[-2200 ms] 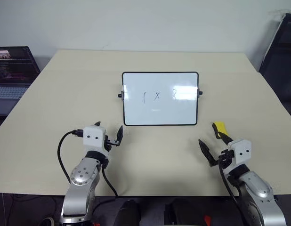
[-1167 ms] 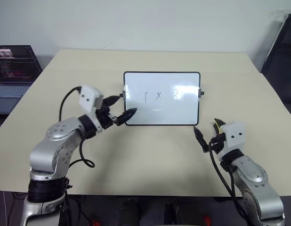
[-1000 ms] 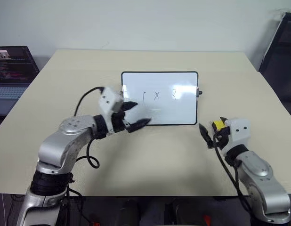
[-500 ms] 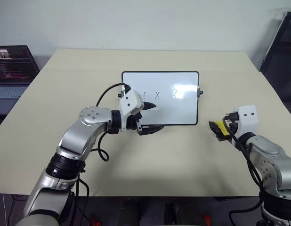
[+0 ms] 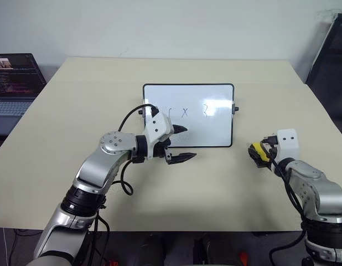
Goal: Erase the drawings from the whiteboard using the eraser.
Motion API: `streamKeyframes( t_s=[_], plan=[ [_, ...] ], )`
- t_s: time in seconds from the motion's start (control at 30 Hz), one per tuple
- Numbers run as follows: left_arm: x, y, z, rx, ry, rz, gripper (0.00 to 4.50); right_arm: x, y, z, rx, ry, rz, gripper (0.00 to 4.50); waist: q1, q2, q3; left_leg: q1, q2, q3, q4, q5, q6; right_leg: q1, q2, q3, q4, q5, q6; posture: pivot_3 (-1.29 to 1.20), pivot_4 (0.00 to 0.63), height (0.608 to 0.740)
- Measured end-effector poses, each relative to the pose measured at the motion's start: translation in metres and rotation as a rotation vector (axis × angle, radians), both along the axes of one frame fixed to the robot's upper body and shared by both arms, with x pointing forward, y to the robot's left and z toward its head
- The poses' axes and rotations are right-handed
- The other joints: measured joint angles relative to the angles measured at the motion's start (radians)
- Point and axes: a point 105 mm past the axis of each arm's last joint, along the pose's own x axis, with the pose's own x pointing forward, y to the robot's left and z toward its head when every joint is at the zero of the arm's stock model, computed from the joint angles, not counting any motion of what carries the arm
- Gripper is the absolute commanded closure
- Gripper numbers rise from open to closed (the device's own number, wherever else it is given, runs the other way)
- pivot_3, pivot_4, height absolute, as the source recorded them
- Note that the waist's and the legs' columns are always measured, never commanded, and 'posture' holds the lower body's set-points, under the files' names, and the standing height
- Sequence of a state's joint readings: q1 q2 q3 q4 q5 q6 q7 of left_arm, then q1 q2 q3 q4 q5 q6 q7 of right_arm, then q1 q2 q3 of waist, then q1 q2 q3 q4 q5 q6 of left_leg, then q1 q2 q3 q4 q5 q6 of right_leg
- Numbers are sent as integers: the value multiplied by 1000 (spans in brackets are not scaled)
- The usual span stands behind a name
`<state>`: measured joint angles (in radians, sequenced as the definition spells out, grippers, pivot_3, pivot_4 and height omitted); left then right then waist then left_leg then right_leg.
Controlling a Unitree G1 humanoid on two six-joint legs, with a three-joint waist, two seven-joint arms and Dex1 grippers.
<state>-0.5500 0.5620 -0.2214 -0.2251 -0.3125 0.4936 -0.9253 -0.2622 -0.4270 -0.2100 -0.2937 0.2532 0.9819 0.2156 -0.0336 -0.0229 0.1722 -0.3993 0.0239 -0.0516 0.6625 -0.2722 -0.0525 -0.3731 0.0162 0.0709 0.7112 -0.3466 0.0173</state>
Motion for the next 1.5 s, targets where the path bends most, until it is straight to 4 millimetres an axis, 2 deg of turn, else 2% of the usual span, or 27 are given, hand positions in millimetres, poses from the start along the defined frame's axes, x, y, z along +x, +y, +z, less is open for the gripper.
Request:
streamKeyframes(
  t_s=[0.23, 0.33, 0.57, 0.7, 1.07, 1.1, 1.2, 1.4, 1.5],
  plan=[
    [-2, -3, 1, -1, 14, 8, 0, 4, -2, -1, 9, -1, -6, 27, 0, 0, 0, 0, 0, 0, 0, 0, 0, 0, 0, 0, 0, 0, 0, 0, 150, 740],
    [-3, -4, 3, 0, 8, 7, 0, 5, -2, 1, 10, -5, -5, 567, 0, 0, 0, 0, 0, 0, 0, 0, 0, 0, 0, 0, 0, 0, 0, 0, 150, 740],
    [-2, -4, 4, 3, 12, 13, 0, 5, -2, 2, 13, -8, -7, 3145, 0, 0, 0, 0, 0, 0, 0, 0, 0, 0, 0, 0, 0, 0, 0, 0, 150, 740],
    [-2, -3, 5, 1, 13, 19, 0, 5, 0, 2, 19, -8, 0, 4461, 1, 0, 0, 0, 0, 0, 0, 0, 0, 0, 0, 0, 0, 0, 0, 0, 150, 740],
    [-2, -2, 7, 2, 11, 23, 0, 4, 7, 3, 19, -14, 21, 4461, 0, 0, 0, 0, 0, 0, 0, 0, 0, 0, 0, 0, 0, 0, 0, 0, 150, 740],
    [-2, -2, 7, 2, 11, 24, 0, 4, 8, 4, 17, -20, 28, 4292, 0, 0, 0, 0, 0, 0, 0, 0, 0, 0, 0, 0, 0, 0, 0, 0, 150, 740],
    [-2, -1, 8, 1, 9, 26, 0, 4, 10, 9, 7, -53, 37, 3544, 1, 0, 0, 0, 0, 0, 0, 0, 0, 0, 0, 0, 0, 0, 0, 0, 150, 740],
    [-2, -1, 8, -1, 8, 27, 0, 2, 4, 24, -20, -111, 24, 1422, 1, 0, 0, 0, 0, 0, 0, 0, 0, 0, 0, 0, 0, 0, 0, 0, 150, 740],
    [-2, -2, 8, -2, 9, 26, 0, -1, 0, 18, -13, -77, 12, 380, 1, 0, 0, 0, 0, 0, 0, 0, 0, 0, 0, 0, 0, 0, 0, 0, 150, 740]
  ],
)
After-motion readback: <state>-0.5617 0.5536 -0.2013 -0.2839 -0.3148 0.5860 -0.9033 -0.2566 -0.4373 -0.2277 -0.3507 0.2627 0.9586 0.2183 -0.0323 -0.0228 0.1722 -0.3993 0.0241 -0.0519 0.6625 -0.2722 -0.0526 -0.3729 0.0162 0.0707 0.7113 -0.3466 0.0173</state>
